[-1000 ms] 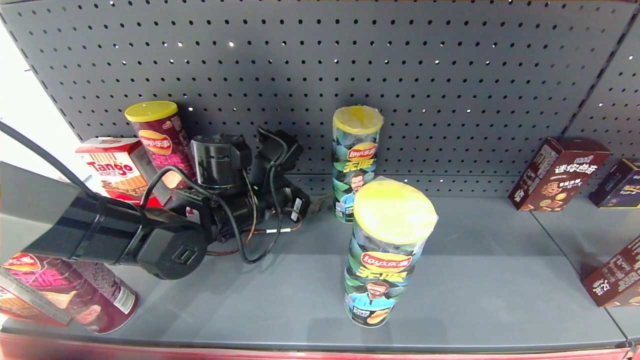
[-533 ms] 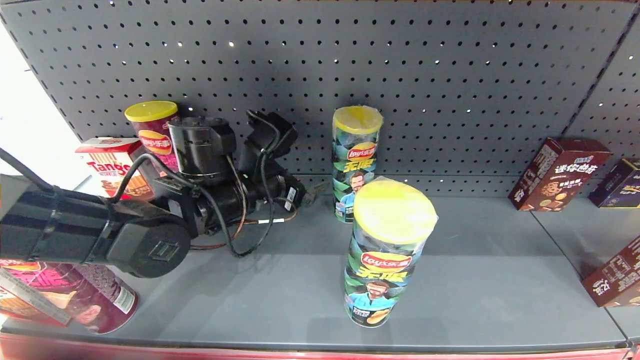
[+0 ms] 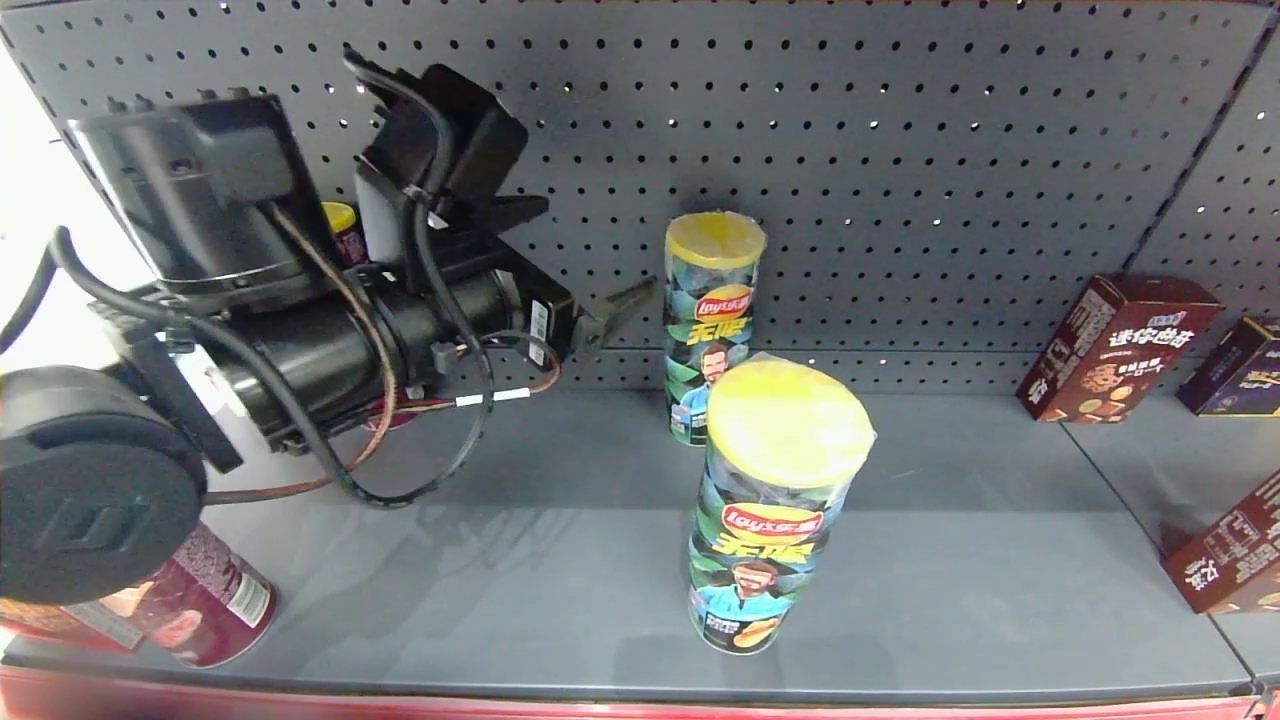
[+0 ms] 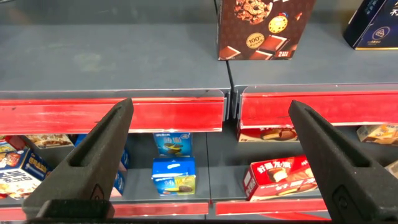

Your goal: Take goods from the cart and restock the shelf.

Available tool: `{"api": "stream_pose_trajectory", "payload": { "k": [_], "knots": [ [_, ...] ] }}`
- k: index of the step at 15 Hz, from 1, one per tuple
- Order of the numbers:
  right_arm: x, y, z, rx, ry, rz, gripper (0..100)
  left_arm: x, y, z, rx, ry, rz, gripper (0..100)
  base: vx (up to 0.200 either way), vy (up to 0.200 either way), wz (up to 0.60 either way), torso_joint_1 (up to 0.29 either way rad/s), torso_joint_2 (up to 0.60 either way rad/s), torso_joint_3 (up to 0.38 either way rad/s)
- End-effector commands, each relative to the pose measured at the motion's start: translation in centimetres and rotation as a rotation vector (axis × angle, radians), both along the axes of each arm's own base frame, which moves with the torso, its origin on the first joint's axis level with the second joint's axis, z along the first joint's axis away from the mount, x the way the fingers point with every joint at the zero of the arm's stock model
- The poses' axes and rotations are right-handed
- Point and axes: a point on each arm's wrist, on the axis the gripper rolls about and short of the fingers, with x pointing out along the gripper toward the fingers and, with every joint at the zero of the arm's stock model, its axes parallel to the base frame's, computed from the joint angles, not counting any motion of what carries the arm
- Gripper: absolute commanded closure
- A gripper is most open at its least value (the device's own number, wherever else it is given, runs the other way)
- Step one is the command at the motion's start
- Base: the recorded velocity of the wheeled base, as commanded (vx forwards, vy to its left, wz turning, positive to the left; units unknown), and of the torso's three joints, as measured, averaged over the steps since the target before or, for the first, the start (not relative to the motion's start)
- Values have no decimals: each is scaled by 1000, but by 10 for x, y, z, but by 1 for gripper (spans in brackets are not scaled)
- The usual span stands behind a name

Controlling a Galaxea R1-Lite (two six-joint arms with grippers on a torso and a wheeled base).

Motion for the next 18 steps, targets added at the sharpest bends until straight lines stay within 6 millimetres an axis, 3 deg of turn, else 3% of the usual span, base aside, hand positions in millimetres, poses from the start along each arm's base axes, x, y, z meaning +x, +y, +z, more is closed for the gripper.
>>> {"api": "stream_pose_trajectory", "payload": {
  "k": [1, 4, 5, 7, 9, 10, 12, 13, 14, 15, 16, 17, 18],
  "knots": [
    [0, 0, 0, 0, 1, 1, 0, -45, 21, 19, -43, -51, -26, 0, 0, 0, 0, 0, 0, 0],
    [0, 0, 0, 0, 0, 1, 0, -101, 42, 19, -97, -62, -86, 0, 0, 0, 0, 0, 0, 0],
    [0, 0, 0, 0, 1, 1, 0, -128, 57, 18, -119, -84, -100, 0, 0, 0, 0, 0, 0, 0],
    [0, 0, 0, 0, 1, 1, 0, -155, 76, 19, -137, -103, -85, 0, 0, 0, 0, 0, 0, 0],
    [0, 0, 0, 0, 1, 1, 0, -204, 114, 21, -146, -116, -86, 0, 0, 0, 0, 0, 0, 0],
    [0, 0, 0, 0, 0, 1, 0, -229, 134, 13, -140, -103, -75, 0, 0, 0, 0, 0, 0, 0],
    [0, 0, 0, 0, 1, 1, 0, -272, 165, -20, -139, -66, -6, 0, 0, 0, 0, 0, 0, 0],
    [0, 0, 0, 0, 0, 1, 0, -282, 169, -39, -158, -57, 81, 0, 0, 0, 0, 0, 0, 0],
    [0, 0, 0, 0, 0, 1, 0, -282, 169, -39, -158, -57, 81, 0, 0, 0, 0, 0, 0, 0],
    [0, 0, 0, 0, 0, 1, 0, -291, 162, -78, -180, -52, 313, 0, 0, 0, 0, 0, 0, 0],
    [0, 0, 0, 0, 0, 1, 0, -291, 162, -80, -181, -52, 319, 0, 0, 0, 0, 0, 0, 0],
    [0, 0, 0, 0, 0, 1, 0, -285, 155, -119, -191, -99, 392, 0, 0, 0, 0, 0, 0, 0],
    [0, 0, 0, 0, 0, 1, 0, -280, 154, -138, -189, -120, 391, 0, 0, 0, 0, 0, 0, 0]
  ]
}}
